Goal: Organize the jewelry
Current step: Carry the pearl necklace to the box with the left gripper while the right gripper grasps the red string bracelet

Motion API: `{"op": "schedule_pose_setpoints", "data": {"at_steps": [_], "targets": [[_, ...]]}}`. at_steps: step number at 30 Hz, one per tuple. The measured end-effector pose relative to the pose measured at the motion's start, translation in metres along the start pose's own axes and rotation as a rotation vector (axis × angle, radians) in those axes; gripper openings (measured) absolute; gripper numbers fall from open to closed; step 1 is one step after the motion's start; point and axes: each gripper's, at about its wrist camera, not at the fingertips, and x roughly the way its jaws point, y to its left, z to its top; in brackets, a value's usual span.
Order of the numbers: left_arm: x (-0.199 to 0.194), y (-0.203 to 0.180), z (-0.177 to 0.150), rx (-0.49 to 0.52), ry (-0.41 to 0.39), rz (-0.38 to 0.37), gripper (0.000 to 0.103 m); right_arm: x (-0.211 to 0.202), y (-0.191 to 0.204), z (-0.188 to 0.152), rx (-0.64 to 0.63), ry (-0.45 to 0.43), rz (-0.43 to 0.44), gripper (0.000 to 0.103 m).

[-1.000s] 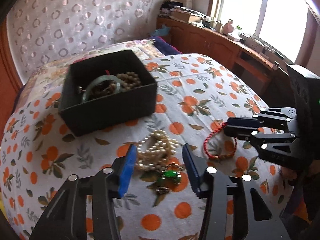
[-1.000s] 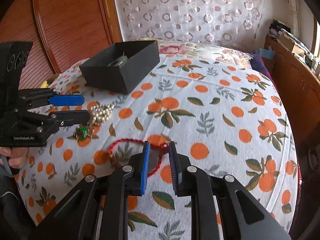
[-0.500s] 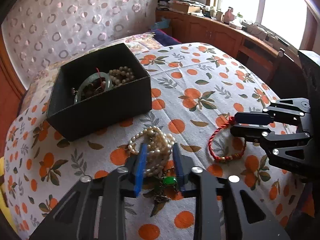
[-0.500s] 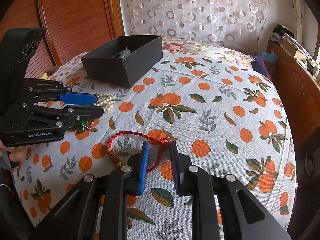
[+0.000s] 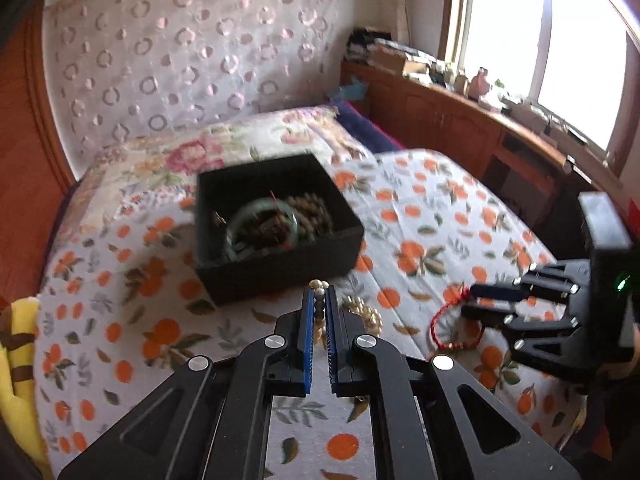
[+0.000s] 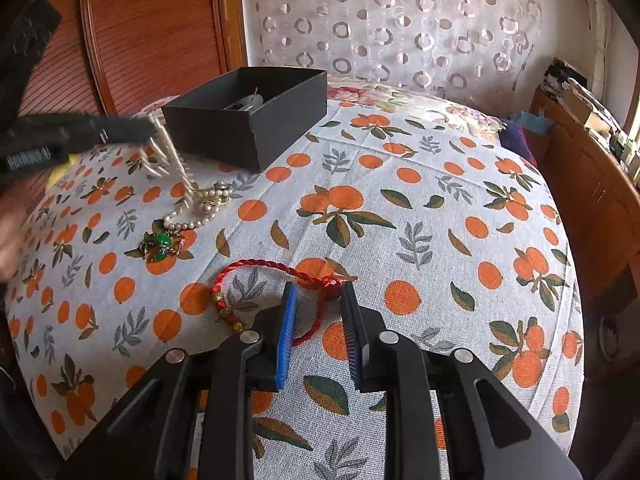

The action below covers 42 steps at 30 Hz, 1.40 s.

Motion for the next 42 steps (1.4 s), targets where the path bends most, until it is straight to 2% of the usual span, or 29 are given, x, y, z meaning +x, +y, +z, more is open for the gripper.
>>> {"op": "schedule_pose_setpoints", "data": {"at_steps": [1, 4, 6, 19, 26, 33, 42], "targets": [[-0.006, 0.002, 0.003, 0.0, -0.015, 0.004, 0.005, 0.0, 0.001, 0.0, -0.003, 0.0, -0.002, 0.025], [-0.018, 0.006, 0.012, -0.002, -0.046, 0.013, 0.005, 0.001, 0.004, 0.0, -0.015, -0.001, 0.018, 0.006], [-0.024, 0.008, 0.016, -0.005, -0.063, 0.015, 0.005, 0.001, 0.006, 0.0, -0.021, -0.002, 0.019, 0.004], [-0.065, -0.001, 0.047, 0.035, -0.17, -0.008, 0.005, -0.019, 0.021, 0.017, -0.039, -0.07, 0.033, 0.004], [-0.077, 0.001, 0.057, 0.042, -0.203, 0.008, 0.005, -0.027, 0.023, 0.028, -0.035, -0.102, 0.031, 0.003], [-0.077, 0.009, 0.07, 0.041, -0.221, 0.032, 0.005, -0.033, 0.024, 0.044, -0.046, -0.144, 0.032, 0.004], [-0.064, 0.022, 0.097, 0.047, -0.223, 0.061, 0.005, -0.045, 0.024, 0.08, -0.075, -0.221, 0.03, 0.003]]}}
